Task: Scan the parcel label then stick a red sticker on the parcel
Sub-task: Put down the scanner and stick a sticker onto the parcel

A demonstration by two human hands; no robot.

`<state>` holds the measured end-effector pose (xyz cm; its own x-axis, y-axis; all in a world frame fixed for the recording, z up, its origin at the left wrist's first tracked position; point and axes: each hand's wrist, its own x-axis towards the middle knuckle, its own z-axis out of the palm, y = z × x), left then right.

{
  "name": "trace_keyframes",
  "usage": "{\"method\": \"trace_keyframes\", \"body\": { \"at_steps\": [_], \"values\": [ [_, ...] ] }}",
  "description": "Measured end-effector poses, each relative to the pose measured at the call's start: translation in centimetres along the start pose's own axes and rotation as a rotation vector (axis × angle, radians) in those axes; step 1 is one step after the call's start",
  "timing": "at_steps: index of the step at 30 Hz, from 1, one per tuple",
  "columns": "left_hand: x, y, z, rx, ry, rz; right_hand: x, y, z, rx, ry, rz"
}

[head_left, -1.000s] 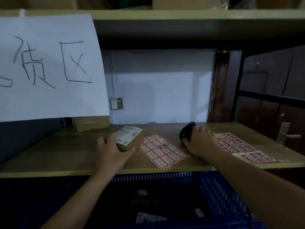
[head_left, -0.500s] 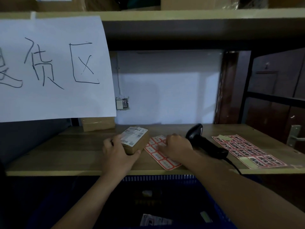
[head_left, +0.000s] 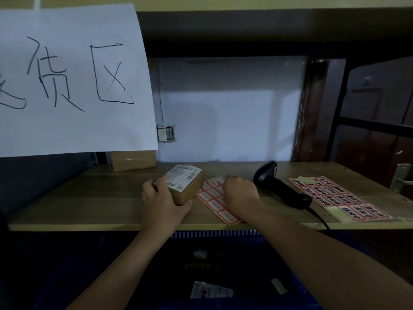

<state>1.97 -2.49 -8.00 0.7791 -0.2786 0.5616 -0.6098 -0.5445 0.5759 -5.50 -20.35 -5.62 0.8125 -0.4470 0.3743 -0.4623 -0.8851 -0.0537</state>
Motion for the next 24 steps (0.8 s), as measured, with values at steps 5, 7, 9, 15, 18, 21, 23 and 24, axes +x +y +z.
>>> {"method": "trace_keyframes", "body": {
  "at_steps": [5, 7, 9, 15, 18, 21, 23, 24],
  "values": [
    [0.0, -0.1, 0.2, 0.004, 0.016, 0.0, -0.1, 0.2, 0.1, 0.05, 0.037, 0.023],
    [-0.1, -0.2, 0.3, 0.005, 0.023, 0.008, -0.3, 0.1, 0.0, 0.129, 0.046, 0.019],
    [-0.1, -0.2, 0.4, 0.013, 0.027, 0.014, -0.4, 0.1, -0.1, 0.155, 0.029, 0.028],
    [-0.1, -0.4, 0.5, 0.011, 0.028, 0.015, -0.5, 0.4, -0.3, 0.091, 0.006, 0.03],
    [0.0, -0.5, 0.6, 0.01, 0.032, 0.019, -0.5, 0.7, -0.5, 0.168, 0.05, 0.07],
    [0.0, -0.5, 0.7, 0.018, 0.046, 0.016, -0.5, 1.1, -0.5, 0.274, 0.103, 0.067],
    [-0.1, -0.5, 0.8, 0.022, 0.058, 0.013, -0.7, 1.3, -0.6, 0.338, 0.203, 0.059],
    [-0.1, -0.5, 0.8, 0.019, 0.066, 0.011, -0.8, 1.4, -0.7, 0.358, 0.251, 0.055]
  ]
}}
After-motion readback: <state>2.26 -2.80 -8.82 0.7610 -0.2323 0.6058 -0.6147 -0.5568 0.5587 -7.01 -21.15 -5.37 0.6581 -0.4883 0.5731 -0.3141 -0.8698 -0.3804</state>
